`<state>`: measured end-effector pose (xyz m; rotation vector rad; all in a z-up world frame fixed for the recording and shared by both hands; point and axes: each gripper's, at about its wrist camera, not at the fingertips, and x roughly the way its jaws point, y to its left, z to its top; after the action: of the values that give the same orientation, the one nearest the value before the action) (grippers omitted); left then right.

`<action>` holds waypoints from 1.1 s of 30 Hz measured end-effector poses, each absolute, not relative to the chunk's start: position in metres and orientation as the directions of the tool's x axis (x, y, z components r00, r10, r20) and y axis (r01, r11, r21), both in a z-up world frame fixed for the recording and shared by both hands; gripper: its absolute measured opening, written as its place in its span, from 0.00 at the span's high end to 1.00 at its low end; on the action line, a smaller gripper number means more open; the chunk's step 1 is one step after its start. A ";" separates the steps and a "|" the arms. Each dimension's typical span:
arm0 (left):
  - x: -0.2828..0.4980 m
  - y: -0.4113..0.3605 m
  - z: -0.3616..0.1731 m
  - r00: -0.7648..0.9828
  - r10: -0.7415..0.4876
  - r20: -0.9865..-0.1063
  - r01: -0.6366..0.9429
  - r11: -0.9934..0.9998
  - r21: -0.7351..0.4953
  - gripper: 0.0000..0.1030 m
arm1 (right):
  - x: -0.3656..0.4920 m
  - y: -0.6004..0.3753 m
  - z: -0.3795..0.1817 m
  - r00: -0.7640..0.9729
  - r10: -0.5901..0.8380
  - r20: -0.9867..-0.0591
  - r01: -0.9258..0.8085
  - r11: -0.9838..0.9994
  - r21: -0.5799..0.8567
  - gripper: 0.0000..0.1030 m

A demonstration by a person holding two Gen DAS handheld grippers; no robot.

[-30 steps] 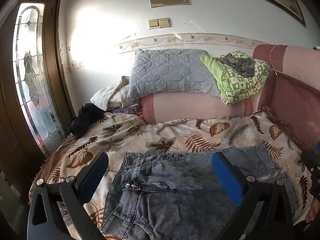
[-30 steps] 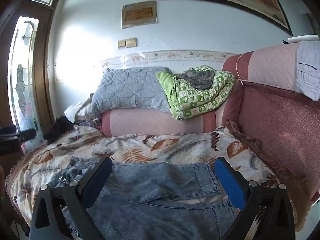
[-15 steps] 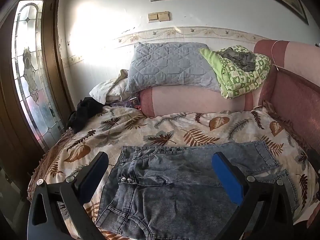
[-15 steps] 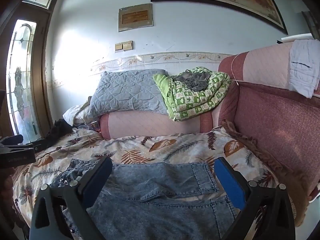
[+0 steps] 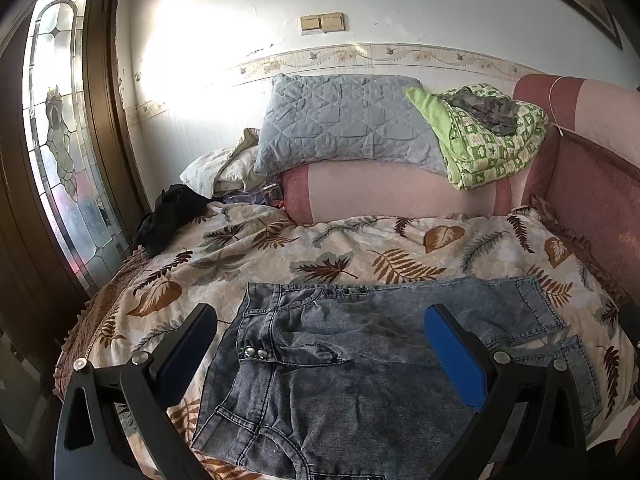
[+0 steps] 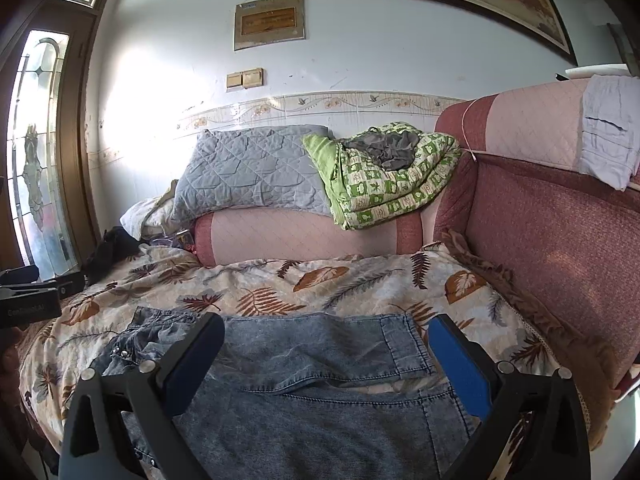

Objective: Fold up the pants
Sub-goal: 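Move both tools over the flat grey denim jeans toward the waistband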

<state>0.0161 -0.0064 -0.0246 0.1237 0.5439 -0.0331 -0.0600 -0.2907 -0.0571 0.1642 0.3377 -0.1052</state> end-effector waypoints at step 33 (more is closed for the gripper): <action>0.090 -0.004 -0.078 0.785 0.025 -0.619 0.063 0.991 0.119 0.00 | 0.016 -0.329 -0.111 0.864 -0.080 -0.498 0.214 0.952 0.219 0.00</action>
<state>0.0896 -0.0042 -0.0775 0.1361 0.6685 -0.0206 0.0162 -0.3291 -0.1106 0.2736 0.5065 -0.1563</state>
